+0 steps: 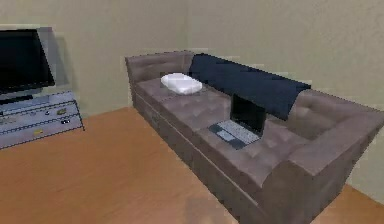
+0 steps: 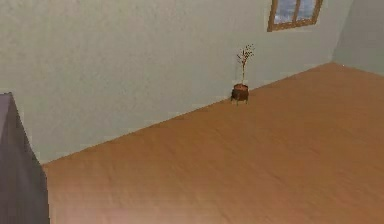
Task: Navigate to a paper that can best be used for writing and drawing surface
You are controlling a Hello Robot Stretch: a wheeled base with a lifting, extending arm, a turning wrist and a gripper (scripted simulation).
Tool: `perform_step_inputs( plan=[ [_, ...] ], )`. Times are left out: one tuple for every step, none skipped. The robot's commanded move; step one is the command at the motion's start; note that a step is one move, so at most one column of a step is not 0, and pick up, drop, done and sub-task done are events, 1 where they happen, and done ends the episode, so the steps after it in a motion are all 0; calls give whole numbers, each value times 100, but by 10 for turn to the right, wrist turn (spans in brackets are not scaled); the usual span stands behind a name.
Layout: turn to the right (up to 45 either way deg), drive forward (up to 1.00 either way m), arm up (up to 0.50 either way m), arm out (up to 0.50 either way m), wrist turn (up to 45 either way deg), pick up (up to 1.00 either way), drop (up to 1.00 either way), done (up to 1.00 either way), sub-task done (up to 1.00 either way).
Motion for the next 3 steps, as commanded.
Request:
perform_step_inputs(
  plan=[
    [-450, 0, 0, 0, 0, 0, 0, 0, 0],
    [-330, 0, 0, 0, 0, 0, 0, 0, 0],
    [0, 100, 0, 0, 0, 0, 0, 0, 0]
  ],
)
